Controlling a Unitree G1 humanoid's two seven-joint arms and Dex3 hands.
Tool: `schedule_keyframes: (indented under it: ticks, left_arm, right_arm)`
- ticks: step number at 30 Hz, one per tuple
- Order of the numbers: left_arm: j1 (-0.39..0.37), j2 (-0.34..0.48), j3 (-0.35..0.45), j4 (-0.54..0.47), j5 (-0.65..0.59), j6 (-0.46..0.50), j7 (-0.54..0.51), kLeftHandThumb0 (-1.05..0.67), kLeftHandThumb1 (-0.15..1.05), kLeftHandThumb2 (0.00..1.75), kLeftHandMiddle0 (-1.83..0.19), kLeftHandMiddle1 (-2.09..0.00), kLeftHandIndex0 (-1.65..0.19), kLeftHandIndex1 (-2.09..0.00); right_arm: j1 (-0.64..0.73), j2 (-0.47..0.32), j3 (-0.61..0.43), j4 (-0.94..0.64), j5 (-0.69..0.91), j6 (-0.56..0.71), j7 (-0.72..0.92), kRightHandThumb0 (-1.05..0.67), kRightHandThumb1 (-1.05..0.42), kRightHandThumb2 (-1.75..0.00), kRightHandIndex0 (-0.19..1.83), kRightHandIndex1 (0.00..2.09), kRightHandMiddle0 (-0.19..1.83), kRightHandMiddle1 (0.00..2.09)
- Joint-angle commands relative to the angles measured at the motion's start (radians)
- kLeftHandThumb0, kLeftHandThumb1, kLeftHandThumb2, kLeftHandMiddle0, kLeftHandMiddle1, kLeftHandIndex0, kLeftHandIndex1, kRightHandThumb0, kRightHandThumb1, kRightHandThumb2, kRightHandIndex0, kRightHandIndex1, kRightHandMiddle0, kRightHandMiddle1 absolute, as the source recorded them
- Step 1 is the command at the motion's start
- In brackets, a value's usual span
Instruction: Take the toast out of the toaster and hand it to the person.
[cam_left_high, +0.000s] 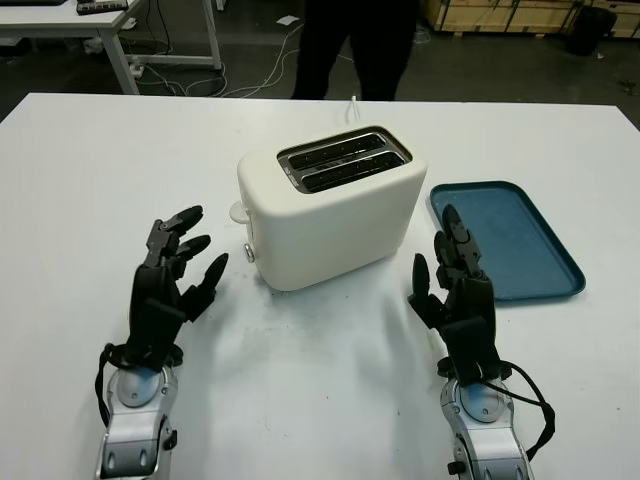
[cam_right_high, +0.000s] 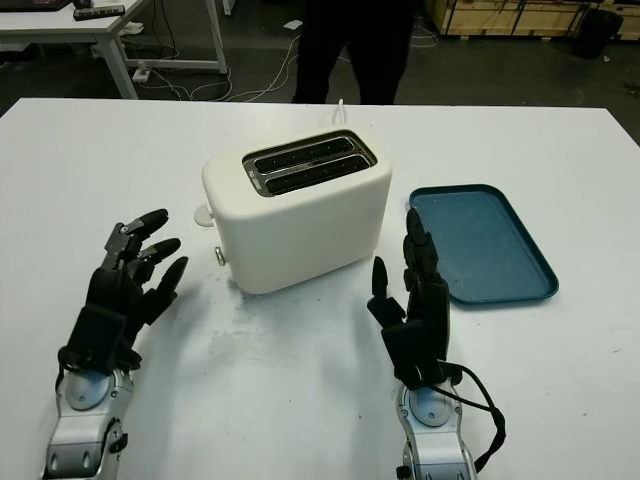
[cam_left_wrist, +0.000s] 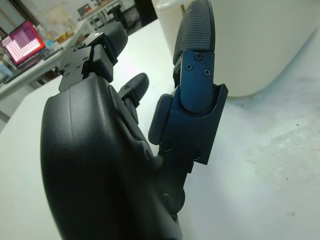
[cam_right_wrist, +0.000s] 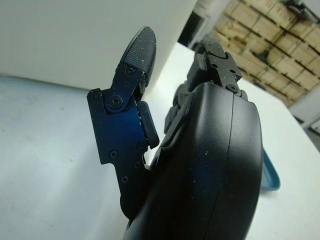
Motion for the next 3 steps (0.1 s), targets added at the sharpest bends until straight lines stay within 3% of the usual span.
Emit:
schedule_keyframes:
  ticks: [1, 3]
  left_arm:
    - [-0.008, -0.002, -0.004, 0.018, 0.01, -0.035, 0.013, -0.81, 0.92, 0.48, 0.0, -1.0, -0.04, -0.76]
    - [-0.02, -0.005, -0.002, 0.03, 0.007, -0.037, 0.019, -0.82, 0.92, 0.51, 0.0, -1.02, -0.03, -0.79]
  right_arm:
    - [-0.014, 0.004, 0.0, -0.009, -0.004, 0.015, 0.002, -0.58, -0.92, -0.75, 0.09, 0.01, 0.08, 0.0]
    - [-0.02, 0.002, 0.0, 0.003, -0.004, 0.012, 0.003, -0.6, -0.92, -0.75, 0.11, 0.02, 0.08, 0.0]
